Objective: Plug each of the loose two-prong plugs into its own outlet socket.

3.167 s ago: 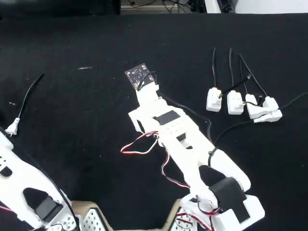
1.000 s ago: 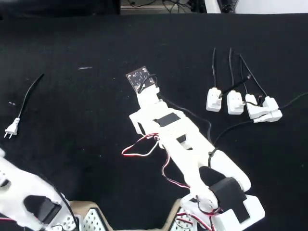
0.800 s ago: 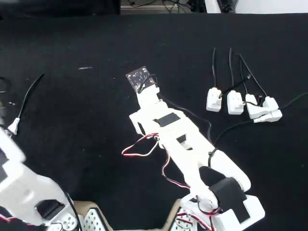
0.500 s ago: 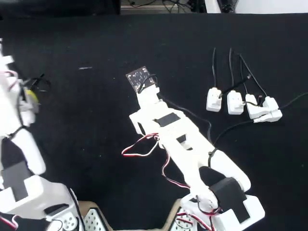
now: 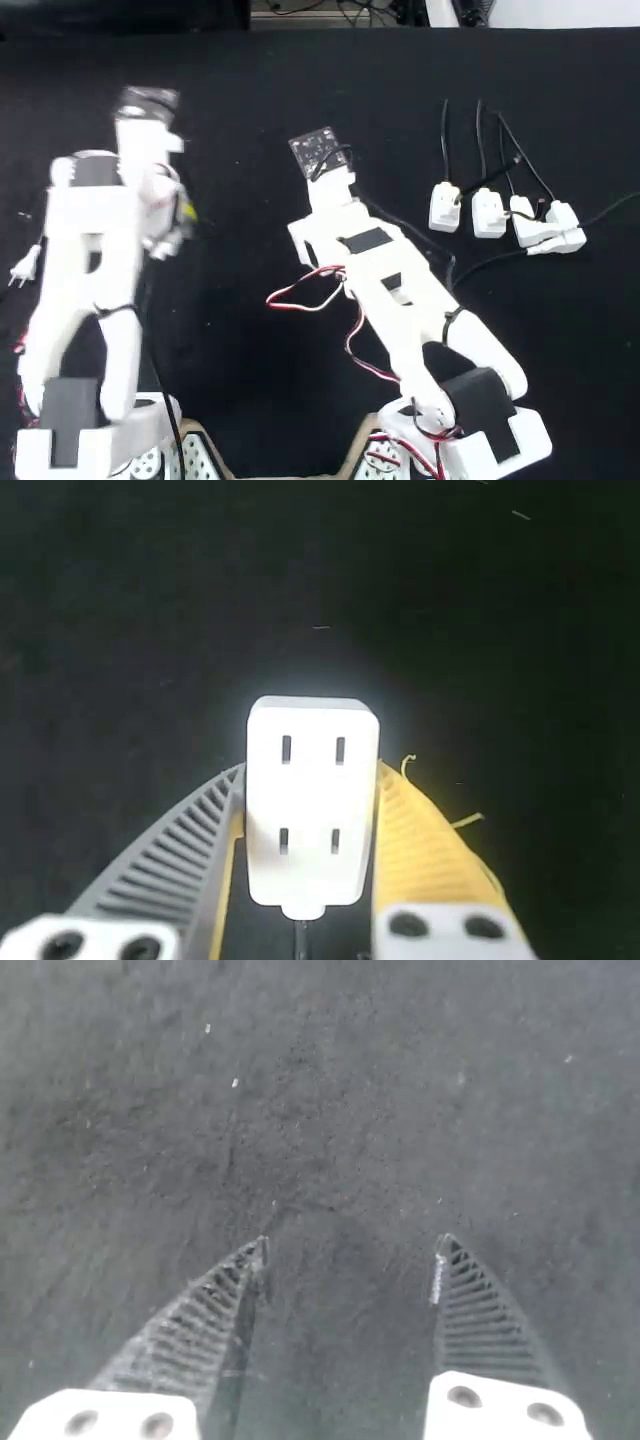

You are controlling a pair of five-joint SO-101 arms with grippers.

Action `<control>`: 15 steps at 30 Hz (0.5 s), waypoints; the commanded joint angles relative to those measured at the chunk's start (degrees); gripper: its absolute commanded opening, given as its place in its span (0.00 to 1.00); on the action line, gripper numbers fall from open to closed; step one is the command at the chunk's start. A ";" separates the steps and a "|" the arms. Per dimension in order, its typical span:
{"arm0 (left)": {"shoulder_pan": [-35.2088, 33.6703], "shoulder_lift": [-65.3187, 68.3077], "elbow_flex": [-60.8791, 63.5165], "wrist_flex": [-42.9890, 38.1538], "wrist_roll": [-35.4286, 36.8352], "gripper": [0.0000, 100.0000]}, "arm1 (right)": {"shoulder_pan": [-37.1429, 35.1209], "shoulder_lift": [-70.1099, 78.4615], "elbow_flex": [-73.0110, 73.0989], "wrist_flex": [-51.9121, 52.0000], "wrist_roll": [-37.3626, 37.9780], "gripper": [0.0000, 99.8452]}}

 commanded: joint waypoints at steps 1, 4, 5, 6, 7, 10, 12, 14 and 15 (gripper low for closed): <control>5.32 -3.52 6.55 -6.59 -0.53 0.03 | 0.97 -3.03 -0.31 -1.85 -0.62 0.24; 6.81 -3.43 8.92 -7.38 -3.96 0.03 | 0.97 -3.21 -0.31 -1.85 -0.62 0.24; 6.81 -3.43 9.36 -7.38 -5.10 0.03 | 0.97 -3.30 -0.31 -1.85 -0.62 0.24; 6.64 -3.43 9.54 -7.38 -6.33 0.03 | 0.97 -3.30 -0.31 -1.85 -0.62 0.24; 6.64 -3.43 9.80 -7.38 -7.56 0.03 | 0.97 -3.30 -0.31 -1.85 -0.62 0.24; 6.55 -3.43 11.21 -7.38 -11.43 0.03 | 0.97 -3.30 -0.31 -1.85 -0.62 0.24; 6.64 -3.43 12.70 -7.38 -13.80 0.03 | 0.97 -3.30 -0.31 -1.85 -0.62 0.24; 6.64 -3.43 14.46 -7.47 -15.38 0.03 | 0.97 -3.30 -0.31 -1.67 -0.62 0.24; 6.64 -3.52 15.25 -7.56 -15.74 0.03 | 0.97 -3.30 -0.31 -1.67 -0.62 0.24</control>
